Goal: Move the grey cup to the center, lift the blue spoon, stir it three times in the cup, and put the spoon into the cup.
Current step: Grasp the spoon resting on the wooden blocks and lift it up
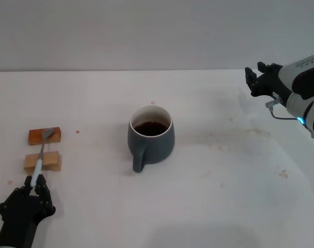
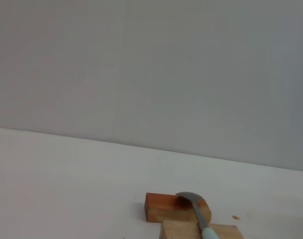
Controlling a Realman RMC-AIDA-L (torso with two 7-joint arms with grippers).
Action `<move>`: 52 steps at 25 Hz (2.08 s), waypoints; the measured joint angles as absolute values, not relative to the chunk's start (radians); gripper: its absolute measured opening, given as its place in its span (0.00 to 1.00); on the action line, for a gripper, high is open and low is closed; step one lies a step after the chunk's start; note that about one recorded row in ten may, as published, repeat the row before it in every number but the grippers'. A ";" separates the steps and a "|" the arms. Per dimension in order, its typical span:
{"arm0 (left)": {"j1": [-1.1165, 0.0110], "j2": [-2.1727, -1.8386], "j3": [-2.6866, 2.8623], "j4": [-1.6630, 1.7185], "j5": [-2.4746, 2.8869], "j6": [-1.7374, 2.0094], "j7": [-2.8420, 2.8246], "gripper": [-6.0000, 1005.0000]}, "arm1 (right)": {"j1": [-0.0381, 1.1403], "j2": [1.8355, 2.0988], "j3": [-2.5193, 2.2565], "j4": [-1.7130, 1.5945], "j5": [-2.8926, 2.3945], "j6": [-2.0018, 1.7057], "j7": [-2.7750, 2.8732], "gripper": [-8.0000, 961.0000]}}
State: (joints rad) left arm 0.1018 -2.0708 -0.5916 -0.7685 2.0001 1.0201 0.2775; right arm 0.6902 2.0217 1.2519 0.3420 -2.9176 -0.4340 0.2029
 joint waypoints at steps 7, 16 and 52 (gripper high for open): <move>0.098 -2.070 -0.590 -0.769 1.994 1.020 0.278 0.18 | 0.690 2.022 1.253 0.342 -2.918 -0.434 0.202 0.32; 0.098 -2.068 -0.590 -0.775 1.994 1.027 0.279 0.18 | 0.690 2.022 1.256 0.342 -2.918 -0.433 0.202 0.32; 0.095 -2.060 -0.583 -0.816 2.005 1.126 0.278 0.18 | 0.695 2.023 1.258 0.341 -2.918 -0.429 0.202 0.32</move>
